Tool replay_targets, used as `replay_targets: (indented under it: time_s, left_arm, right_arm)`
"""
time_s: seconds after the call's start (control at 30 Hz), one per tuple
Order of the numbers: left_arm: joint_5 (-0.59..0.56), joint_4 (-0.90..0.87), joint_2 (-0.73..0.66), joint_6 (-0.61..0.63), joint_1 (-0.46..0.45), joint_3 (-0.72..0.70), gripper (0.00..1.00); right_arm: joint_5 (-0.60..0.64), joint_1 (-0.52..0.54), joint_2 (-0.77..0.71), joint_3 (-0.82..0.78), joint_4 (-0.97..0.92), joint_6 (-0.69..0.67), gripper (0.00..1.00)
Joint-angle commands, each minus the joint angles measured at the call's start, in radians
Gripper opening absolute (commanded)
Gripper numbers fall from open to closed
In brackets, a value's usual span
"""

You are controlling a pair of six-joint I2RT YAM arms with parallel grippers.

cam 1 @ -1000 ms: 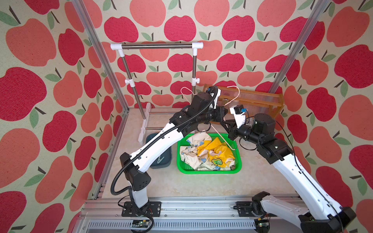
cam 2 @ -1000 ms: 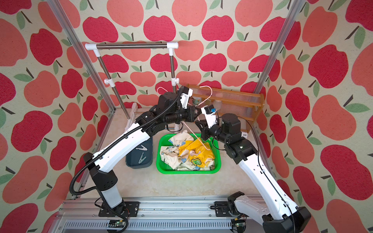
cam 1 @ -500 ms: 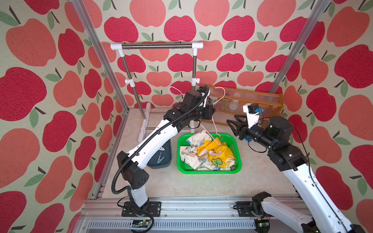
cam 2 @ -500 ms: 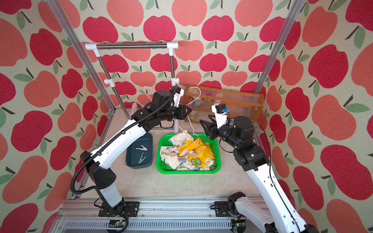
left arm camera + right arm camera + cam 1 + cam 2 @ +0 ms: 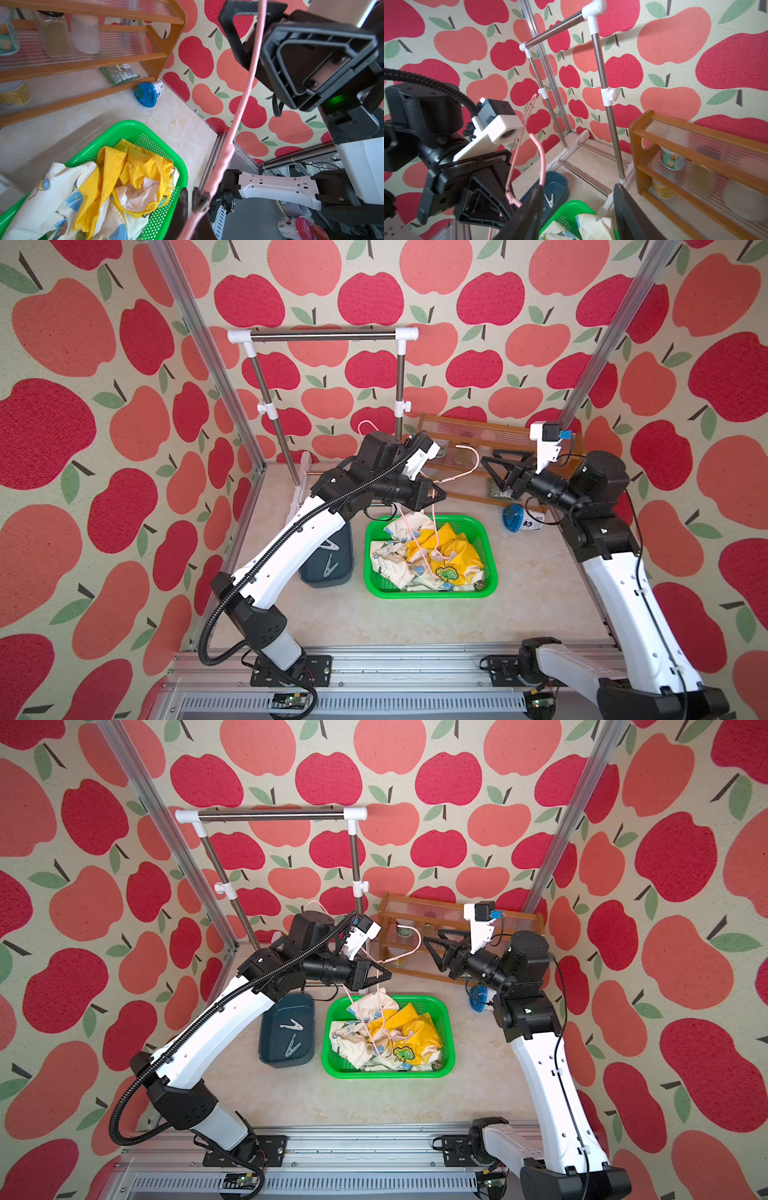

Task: Remove the clothespins securing jackets to the hanger
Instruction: Place the hanger at the clothesline.

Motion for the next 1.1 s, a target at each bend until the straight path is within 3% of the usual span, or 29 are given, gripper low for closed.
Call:
replay_targets:
  time_s: [0.0, 0.17, 0.53, 0.67, 0.9, 1.0, 1.07]
  left_arm:
    - [0.041, -0.036, 0.011, 0.035, -0.006, 0.002, 0.00]
    - [0.054, -0.064, 0.040, 0.053, -0.016, 0.043, 0.00]
    - [0.040, -0.084, 0.050, 0.081, -0.046, 0.082, 0.00]
    - [0.031, -0.076, 0.053, 0.084, -0.048, 0.086, 0.00]
    - [0.011, -0.097, 0.091, 0.096, -0.055, 0.131, 0.00]
    - [-0.016, -0.107, 0.109, 0.105, -0.056, 0.161, 0.00]
    - [-0.046, -0.115, 0.118, 0.110, -0.056, 0.183, 0.12]
  right_arm:
    - [-0.125, -0.004, -0.022, -0.001, 0.094, 0.078, 0.56]
    - [-0.157, -0.003, -0.026, -0.036, 0.143, 0.141, 0.52]
    - [-0.139, -0.004, -0.003, -0.077, 0.088, 0.121, 0.50]
    - [-0.178, -0.004, 0.015, -0.115, 0.195, 0.212, 0.38]
    - [-0.203, -0.001, 0.019, -0.135, 0.255, 0.267, 0.00]
    - [-0.210, -0.001, 0.013, -0.137, 0.253, 0.266, 0.00]
    - [-0.204, 0.000, 0.007, -0.134, 0.251, 0.262, 0.00]
